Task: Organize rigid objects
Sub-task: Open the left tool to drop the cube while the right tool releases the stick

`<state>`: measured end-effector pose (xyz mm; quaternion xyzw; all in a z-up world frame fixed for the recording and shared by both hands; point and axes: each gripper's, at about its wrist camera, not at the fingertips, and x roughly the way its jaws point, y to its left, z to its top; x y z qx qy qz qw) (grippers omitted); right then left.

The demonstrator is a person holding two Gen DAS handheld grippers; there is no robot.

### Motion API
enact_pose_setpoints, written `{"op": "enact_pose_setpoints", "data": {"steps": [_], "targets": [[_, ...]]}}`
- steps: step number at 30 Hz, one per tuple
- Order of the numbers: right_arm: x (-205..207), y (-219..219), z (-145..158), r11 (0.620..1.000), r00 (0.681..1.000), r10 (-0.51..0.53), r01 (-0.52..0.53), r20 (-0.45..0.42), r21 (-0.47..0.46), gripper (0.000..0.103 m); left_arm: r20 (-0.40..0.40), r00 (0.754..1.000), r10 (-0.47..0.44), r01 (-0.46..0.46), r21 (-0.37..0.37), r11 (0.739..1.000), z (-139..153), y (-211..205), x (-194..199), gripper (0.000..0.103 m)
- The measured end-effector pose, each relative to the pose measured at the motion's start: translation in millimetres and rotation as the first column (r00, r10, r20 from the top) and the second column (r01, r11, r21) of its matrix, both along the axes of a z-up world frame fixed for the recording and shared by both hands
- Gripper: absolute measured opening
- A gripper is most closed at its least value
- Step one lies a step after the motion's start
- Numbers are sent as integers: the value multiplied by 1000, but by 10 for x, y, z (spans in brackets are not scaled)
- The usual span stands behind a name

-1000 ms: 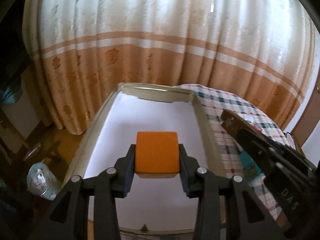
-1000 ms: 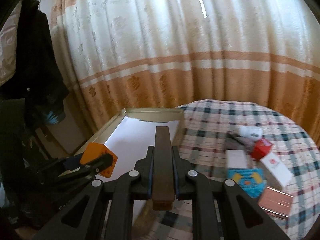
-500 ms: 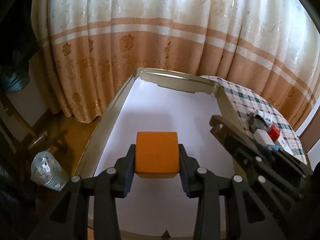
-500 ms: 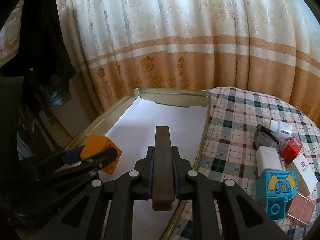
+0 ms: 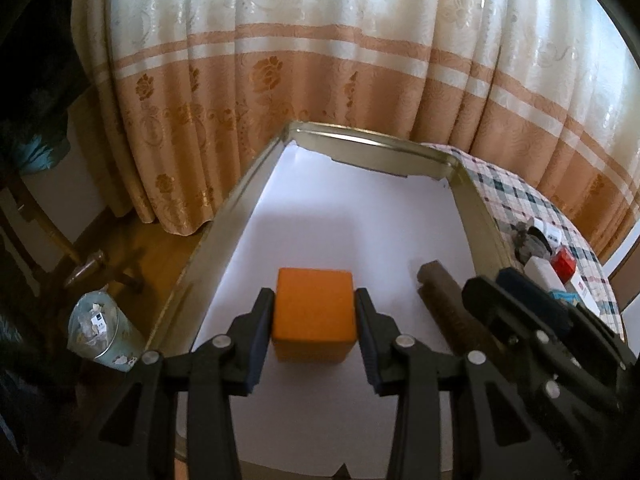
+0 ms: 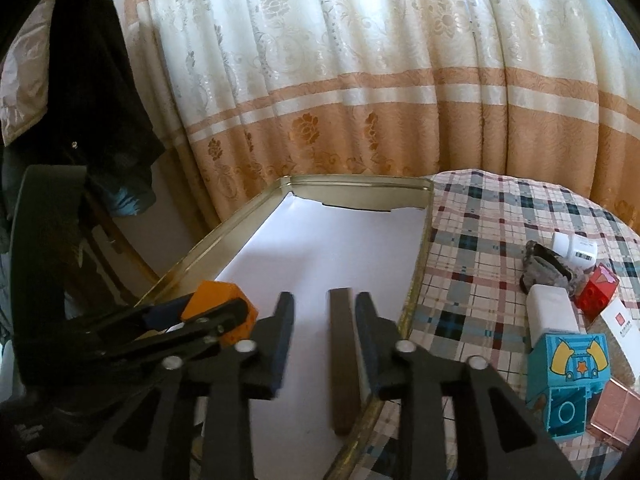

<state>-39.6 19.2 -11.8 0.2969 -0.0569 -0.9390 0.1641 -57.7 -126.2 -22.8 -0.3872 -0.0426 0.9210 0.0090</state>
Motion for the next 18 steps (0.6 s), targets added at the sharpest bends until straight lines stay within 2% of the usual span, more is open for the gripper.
{"op": "enact_pose_setpoints", "data": {"steps": [3,4,5,6,7,8,11,13,18], "targets": [[71,82,60,999,998,-36,34,-49,-31,50,-28,1000,-2,2,13,1000,62,-4,36,58],[104,112,90,998,996,-57,55,-73,-33,54,-35,999,1,-1,23,1000,75,-20,50,69],[141,143,119,996,991,-85,82,-103,-31,63,-53,998,14,-12,42,999,111,-46,74,79],[184,180,151,993,984,-118,115,-136,-29,69,-66,998,24,-21,54,998,132,-64,92,83],[235,225,186,987,971,-160,158,-176,-24,79,-74,997,35,-30,66,997,146,-80,105,94],[270,255,208,982,961,-188,188,-204,-19,81,-79,996,47,-41,79,996,156,-96,116,102],[365,351,258,963,924,-258,268,-280,-3,85,-102,992,69,-57,115,992,192,-100,158,102],[357,388,261,959,921,-271,285,-279,10,88,-113,991,69,-55,117,992,206,-61,174,102],[375,561,223,946,916,-306,323,-261,23,88,-159,987,34,-20,86,996,234,174,272,102]]}}
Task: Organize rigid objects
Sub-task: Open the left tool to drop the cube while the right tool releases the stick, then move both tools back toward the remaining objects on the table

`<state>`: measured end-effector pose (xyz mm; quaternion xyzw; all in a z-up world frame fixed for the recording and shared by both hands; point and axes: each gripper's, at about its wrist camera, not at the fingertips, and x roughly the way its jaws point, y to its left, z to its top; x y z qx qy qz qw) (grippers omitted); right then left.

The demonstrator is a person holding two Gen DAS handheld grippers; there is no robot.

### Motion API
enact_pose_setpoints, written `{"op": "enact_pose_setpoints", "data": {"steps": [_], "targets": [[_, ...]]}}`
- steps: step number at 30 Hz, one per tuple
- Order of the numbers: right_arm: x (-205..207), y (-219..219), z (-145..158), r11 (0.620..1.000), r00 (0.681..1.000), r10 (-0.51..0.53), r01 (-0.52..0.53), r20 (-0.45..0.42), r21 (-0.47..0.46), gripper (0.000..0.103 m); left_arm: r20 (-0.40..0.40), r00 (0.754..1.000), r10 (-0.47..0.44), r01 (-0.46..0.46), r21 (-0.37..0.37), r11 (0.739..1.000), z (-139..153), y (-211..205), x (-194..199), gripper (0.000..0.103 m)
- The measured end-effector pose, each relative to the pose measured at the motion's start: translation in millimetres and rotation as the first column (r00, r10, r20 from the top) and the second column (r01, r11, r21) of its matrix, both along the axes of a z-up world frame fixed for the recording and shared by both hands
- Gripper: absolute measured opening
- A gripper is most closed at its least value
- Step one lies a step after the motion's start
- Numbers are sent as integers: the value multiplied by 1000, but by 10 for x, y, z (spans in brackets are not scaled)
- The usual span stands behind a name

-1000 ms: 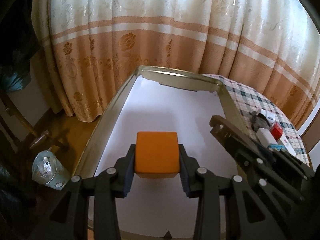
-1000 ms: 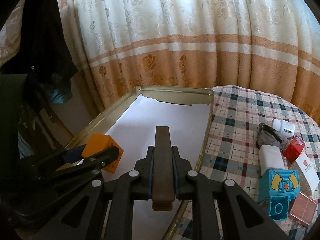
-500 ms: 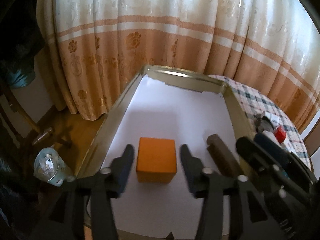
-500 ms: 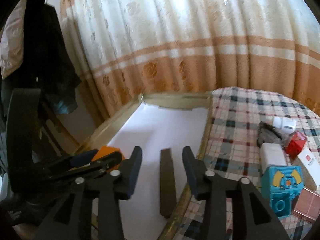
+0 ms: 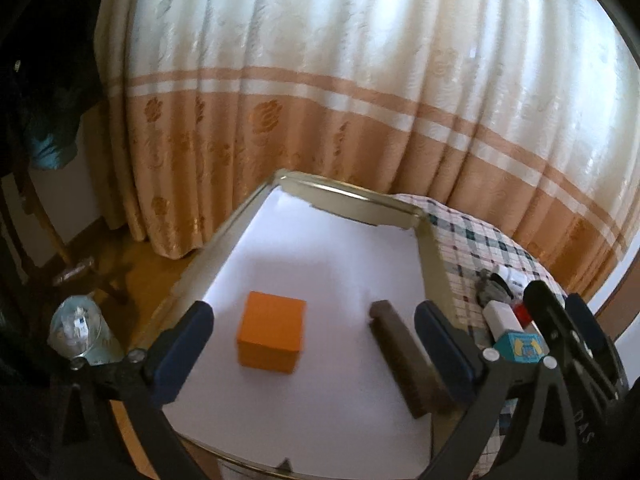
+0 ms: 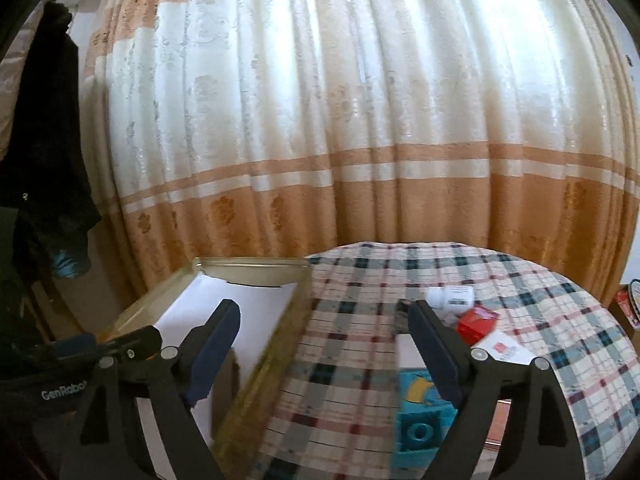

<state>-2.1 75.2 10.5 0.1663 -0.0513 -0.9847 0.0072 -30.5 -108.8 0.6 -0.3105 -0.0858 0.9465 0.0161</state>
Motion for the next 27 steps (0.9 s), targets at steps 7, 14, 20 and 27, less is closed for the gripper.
{"op": "enact_pose_setpoints", "data": {"steps": [7,14,20,27], "targets": [[154,382,-51,995,996,-88,89,24,-35,88,-49,996,-70,66,-83,994,51,362,85,102],[362,764,-48,975,982,-189,189,15,-115,88,-70,986,-153,146,-93,985,82,742,178,102],[508,1074,-60,951,958,-282,285,42,-122,88,-91,971,-223,209,-138,968,90,1083,246,102],[582,1426,-128,914,924,-366,380,114,-141,88,-44,960,-278,270,-130,954,6,1332,251,102]]}}
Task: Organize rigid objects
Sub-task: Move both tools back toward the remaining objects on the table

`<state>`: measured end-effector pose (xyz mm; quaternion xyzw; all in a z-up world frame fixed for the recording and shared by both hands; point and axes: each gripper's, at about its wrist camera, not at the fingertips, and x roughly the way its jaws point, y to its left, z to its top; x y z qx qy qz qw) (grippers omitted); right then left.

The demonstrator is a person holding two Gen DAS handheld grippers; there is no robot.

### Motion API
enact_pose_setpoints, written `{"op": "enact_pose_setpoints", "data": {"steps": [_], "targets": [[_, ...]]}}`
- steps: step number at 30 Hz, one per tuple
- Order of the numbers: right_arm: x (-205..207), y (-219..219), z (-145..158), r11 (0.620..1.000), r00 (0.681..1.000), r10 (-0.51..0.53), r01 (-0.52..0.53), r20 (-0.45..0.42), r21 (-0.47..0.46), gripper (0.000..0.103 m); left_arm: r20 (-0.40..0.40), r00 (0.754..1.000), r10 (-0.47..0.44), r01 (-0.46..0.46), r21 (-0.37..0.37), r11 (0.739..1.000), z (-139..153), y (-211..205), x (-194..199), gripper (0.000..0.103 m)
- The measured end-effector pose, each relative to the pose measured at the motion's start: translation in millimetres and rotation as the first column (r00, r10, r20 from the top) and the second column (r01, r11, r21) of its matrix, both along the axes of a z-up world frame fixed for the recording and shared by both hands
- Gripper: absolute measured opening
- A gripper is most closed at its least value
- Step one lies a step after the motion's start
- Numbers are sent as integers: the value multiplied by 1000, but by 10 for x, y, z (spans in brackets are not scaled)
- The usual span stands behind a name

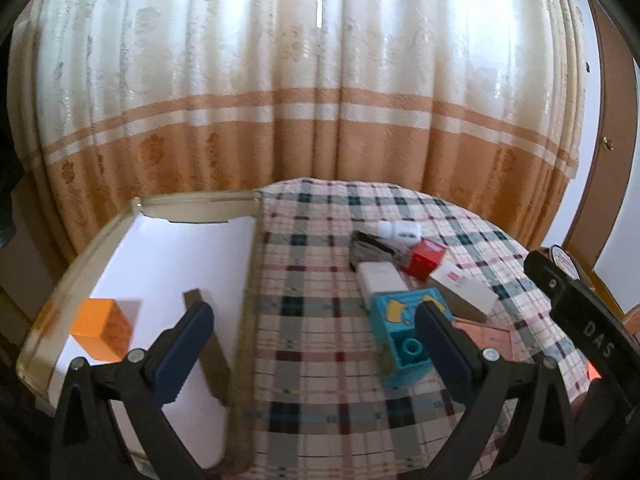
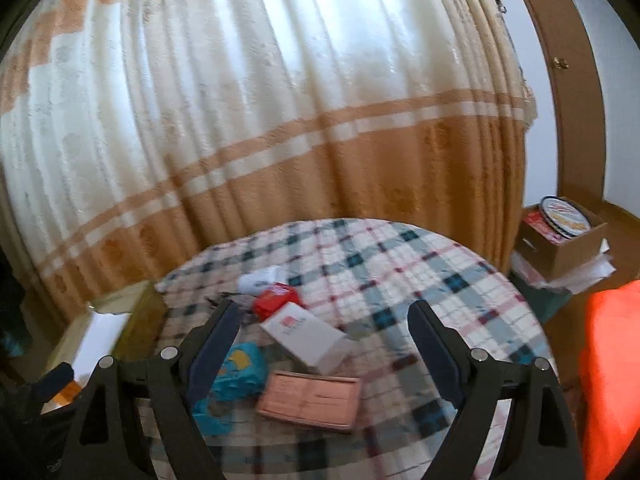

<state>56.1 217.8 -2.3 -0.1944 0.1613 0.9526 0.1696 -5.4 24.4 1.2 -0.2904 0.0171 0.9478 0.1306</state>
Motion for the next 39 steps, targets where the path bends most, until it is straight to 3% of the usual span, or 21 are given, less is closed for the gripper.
{"op": "enact_pose_setpoints", "data": {"steps": [9,17,22,27,32,36,39], "targets": [[67,203,-67,998,999,12,-9,41,-68,88,28,999,-38,39,-26,999,-96,207,79,102],[11,225,-92,994,983,108,-111,149,11,88,67,995,-71,73,-25,997,-160,338,82,102],[57,343,-124,994,984,104,-100,146,-32,88,111,991,-80,80,1,997,-217,397,46,102],[25,365,-170,994,977,105,-98,183,-47,88,116,989,-88,92,-31,995,-230,497,46,102],[36,411,-194,991,976,120,-108,182,-74,88,174,979,-105,111,-25,994,-297,530,-11,102],[32,477,-236,988,975,121,-100,185,-115,88,192,977,-94,98,-12,995,-315,544,-60,102],[40,514,-257,985,976,121,-97,182,-140,88,215,974,-64,75,-42,996,-364,582,-144,98]]}}
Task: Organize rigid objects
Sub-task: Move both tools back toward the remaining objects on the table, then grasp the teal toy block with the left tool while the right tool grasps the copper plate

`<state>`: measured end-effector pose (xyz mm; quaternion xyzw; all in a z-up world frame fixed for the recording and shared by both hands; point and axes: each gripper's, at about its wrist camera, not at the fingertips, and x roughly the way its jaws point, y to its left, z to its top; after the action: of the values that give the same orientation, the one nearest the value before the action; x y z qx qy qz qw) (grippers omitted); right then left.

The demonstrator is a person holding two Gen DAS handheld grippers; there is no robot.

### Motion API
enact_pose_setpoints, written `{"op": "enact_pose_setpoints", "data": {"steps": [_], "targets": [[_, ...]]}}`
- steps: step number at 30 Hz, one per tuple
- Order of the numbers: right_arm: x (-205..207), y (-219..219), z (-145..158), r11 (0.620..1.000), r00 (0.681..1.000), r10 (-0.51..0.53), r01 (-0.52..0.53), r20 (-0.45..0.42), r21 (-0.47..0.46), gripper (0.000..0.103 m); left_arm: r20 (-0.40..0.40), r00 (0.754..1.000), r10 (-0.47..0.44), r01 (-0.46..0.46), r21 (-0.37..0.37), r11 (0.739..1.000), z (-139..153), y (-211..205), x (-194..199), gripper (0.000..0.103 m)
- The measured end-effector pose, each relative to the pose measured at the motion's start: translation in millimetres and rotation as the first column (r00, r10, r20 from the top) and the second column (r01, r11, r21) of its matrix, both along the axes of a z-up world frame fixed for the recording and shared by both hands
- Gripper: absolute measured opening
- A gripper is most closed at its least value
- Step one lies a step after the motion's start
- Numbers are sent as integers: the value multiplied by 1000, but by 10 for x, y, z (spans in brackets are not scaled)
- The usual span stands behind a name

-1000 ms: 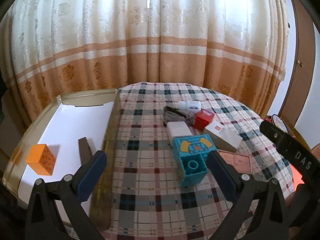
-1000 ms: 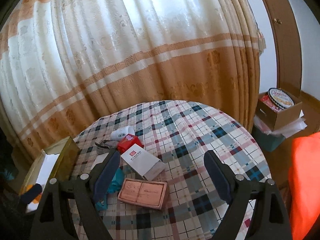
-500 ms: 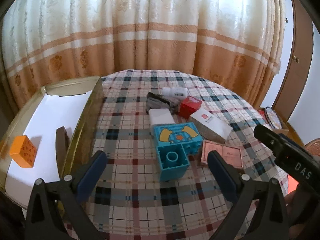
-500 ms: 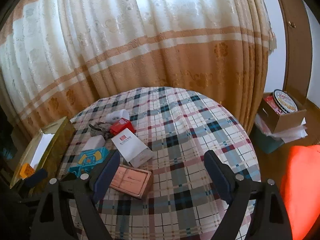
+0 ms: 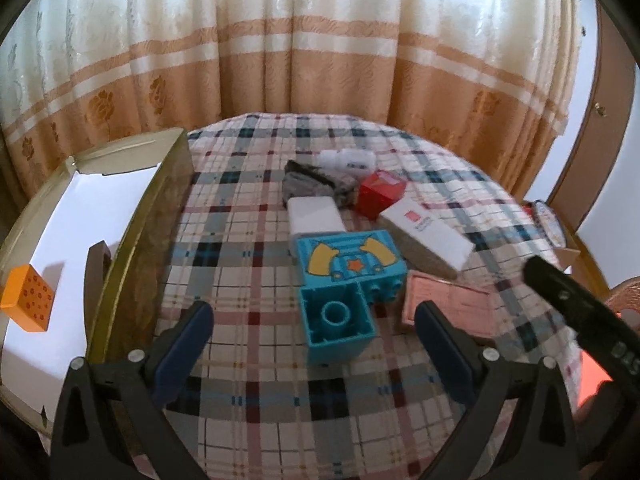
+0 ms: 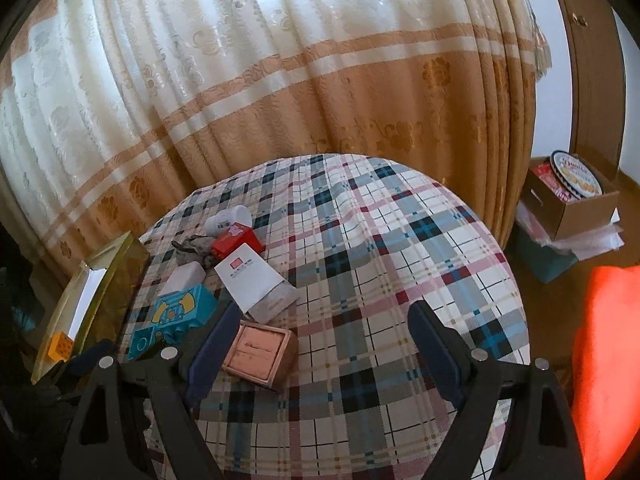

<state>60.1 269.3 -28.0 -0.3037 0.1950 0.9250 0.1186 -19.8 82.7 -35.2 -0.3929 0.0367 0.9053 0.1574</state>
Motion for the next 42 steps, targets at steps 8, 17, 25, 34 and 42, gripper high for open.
{"op": "enact_pose_setpoints", "data": {"steps": [8,17,25,34,42], "targets": [[-17,33,-39,1000,1000,10,-10,10,-28,88,82,997,-10,8,16,1000,-104,28,-84,54],[-114,-32,-80,995,994,97,-97,51,3,88,121,990,-72,69,28,997,-166,17,-94,31],[-408,-242,-131,935,922,351,-356,164,1,88,50,993,-106,103,64,993,38,-105,-3,31],[-611,-535,-204,865,864,423,-475,273,161,88,73,989,-127,124,45,991,-15,-147,8,32],[-622,-589,-274,849,841,441,-504,315,159,68,151,983,-100,92,55,994,-156,-204,-37,37]]}}
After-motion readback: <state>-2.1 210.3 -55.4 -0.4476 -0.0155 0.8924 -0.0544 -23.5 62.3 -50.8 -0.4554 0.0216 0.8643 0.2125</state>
